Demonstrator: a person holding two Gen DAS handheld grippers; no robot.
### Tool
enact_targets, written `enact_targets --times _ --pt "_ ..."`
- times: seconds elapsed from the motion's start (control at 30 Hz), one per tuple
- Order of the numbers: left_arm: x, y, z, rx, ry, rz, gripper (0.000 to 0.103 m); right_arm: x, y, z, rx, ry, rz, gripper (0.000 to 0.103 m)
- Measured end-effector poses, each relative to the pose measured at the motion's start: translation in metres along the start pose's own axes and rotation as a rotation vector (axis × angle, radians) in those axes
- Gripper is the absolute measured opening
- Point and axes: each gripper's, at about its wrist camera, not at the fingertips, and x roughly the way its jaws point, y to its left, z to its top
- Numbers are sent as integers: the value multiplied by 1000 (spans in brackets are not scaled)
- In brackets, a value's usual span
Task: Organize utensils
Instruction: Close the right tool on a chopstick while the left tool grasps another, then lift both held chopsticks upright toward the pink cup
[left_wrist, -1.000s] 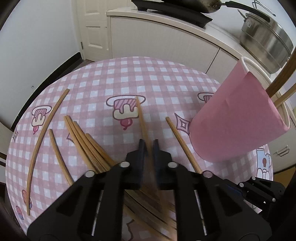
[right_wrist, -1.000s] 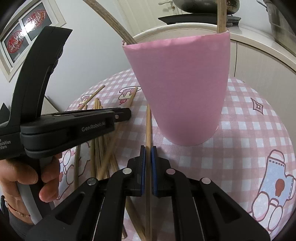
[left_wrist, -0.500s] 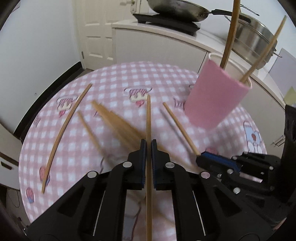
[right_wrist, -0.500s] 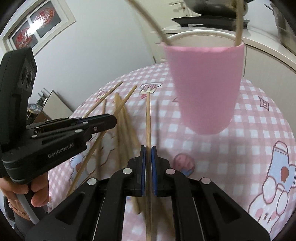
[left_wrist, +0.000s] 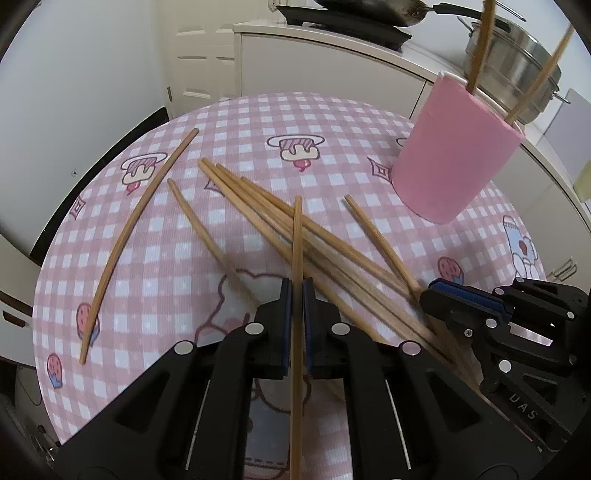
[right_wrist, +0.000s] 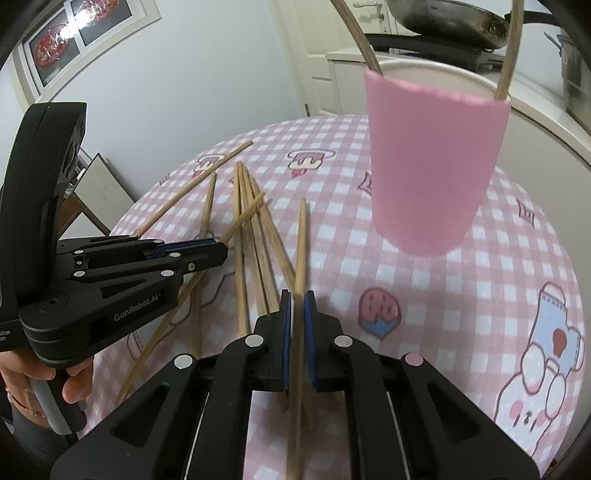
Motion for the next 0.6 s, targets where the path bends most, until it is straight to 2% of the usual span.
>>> enact_targets --times 0.27,0.53,0.6 --pt "14 3 21 -6 22 19 7 20 -6 28 -1 9 -23 8" --pt "21 4 34 -2 39 25 7 36 -7 38 13 28 -35 9" --pt "22 5 36 -10 27 22 7 36 -7 39 14 25 -32 6"
